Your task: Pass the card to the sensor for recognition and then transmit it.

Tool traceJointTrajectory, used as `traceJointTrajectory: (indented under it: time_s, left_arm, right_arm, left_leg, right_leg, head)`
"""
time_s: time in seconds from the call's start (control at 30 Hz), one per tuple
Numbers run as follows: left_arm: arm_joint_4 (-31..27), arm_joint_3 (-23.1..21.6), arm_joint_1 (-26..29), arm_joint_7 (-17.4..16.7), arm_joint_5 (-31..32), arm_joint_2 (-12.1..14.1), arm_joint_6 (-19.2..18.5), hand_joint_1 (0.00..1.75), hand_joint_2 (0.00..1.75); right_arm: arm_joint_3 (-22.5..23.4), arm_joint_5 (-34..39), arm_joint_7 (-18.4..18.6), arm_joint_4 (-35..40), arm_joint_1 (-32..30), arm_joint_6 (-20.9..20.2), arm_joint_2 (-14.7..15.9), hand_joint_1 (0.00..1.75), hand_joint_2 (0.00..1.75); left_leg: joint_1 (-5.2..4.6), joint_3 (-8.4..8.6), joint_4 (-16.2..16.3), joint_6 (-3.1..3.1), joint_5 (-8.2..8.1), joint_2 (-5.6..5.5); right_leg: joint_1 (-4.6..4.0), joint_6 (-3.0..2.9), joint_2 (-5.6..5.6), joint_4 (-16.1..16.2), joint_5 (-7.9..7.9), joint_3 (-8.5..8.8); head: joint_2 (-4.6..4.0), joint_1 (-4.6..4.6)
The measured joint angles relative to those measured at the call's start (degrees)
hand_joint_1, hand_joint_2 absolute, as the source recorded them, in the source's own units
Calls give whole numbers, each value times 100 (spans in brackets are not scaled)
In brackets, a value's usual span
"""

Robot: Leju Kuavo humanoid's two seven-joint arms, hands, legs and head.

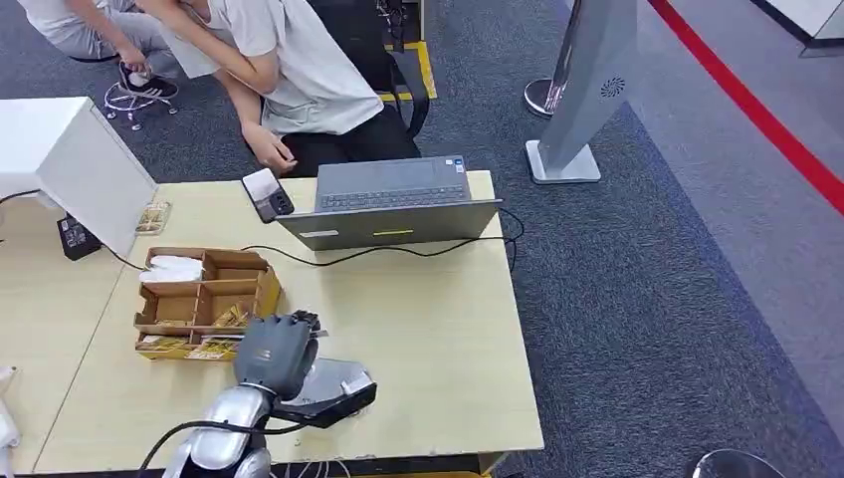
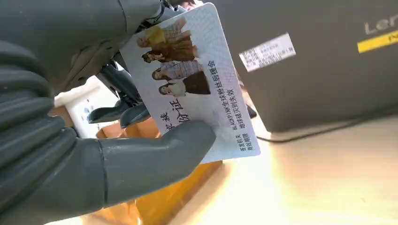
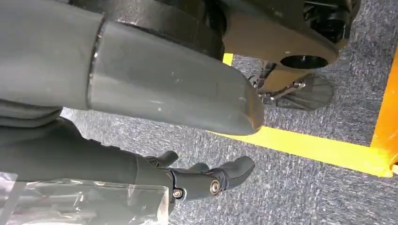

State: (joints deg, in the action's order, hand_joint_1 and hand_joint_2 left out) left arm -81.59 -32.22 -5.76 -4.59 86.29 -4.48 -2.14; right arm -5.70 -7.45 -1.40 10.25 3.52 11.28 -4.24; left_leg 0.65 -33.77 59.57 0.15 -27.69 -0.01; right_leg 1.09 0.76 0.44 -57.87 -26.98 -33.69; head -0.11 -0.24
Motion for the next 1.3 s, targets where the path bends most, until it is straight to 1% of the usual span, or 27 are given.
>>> traceJointTrajectory:
  time_s: [0.13, 0.27, 0.33, 0.6, 0.97, 1.03, 1.07, 1.13, 1.17, 1.3]
  left_arm:
    - [0, -4, 150, -15, 22, -85, -22, 175, 175]
    - [63, -20, 221, 59, -4, -135, -89, 175, 175]
    - [135, -55, 249, 114, -72, -138, -146, 175, 175]
    - [418, -197, 275, 149, -195, -157, -278, 175, 175]
    - [634, -249, 216, -32, -343, -192, -450, 175, 175]
    - [660, -249, 198, -50, -332, -194, -403, 175, 175]
    - [667, -249, 197, -52, -296, -197, -302, 175, 175]
    - [621, -249, 197, -124, -82, -201, -66, 175, 175]
    - [537, -249, 201, -162, 27, -201, -22, 175, 175]
    - [49, -247, 135, -225, 129, -190, -162, 175, 175]
  right_arm:
    - [33, -13, 9, 0, -1, 0, 0, 0, 0]
    - [68, -41, 13, 0, -1, 2, 0, 0, 0]
    - [98, -96, 13, 0, 0, 0, 0, 0, 0]
    - [186, -118, 48, 0, 0, -4, -7, 0, 0]
    - [262, -321, 63, 0, 1, -79, -11, 0, 0]
    - [291, -352, 63, 0, 1, -81, -15, 0, 0]
    - [304, -382, 63, 0, 0, -79, -17, 0, 0]
    - [341, -387, 63, 0, -2, -55, -22, 0, 0]
    - [354, -389, 61, 0, -5, -48, -24, 0, 0]
    - [439, -420, 57, 0, -22, -4, -44, 0, 0]
  left_leg:
    - [0, 0, 0, 3, -2, 0]
    - [0, 0, 0, 3, -2, 0]
    - [0, 1, 0, 3, -2, 1]
    - [0, 1, 0, 3, -2, 0]
    - [0, 5, -1, 3, -2, -1]
    - [0, 7, -1, 3, -2, -1]
    - [0, 7, -1, 3, -2, -1]
    - [0, 7, -1, 3, -1, 0]
    - [1, 6, 0, 3, -1, 0]
    - [0, 6, 0, 4, 0, -5]
  right_leg:
    - [0, 0, 0, 0, -1, -1]
    - [0, 0, 0, 0, -1, 0]
    - [0, 0, 0, 0, -1, 0]
    - [0, 0, 0, 0, -1, 0]
    - [0, 1, -6, 0, 0, 7]
    - [0, 1, -6, 0, 0, 9]
    - [0, 1, -6, 0, 0, 9]
    - [0, 1, -6, 0, 0, 8]
    - [0, 1, -6, 0, 1, 7]
    - [0, 2, -9, -1, 1, 9]
  head:
    - [0, -2]
    - [0, -2]
    - [0, 0]
    - [0, -2]
    - [0, -2]
    - [0, 0]
    - [0, 0]
    - [0, 0]
    - [0, -2]
    - [0, -2]
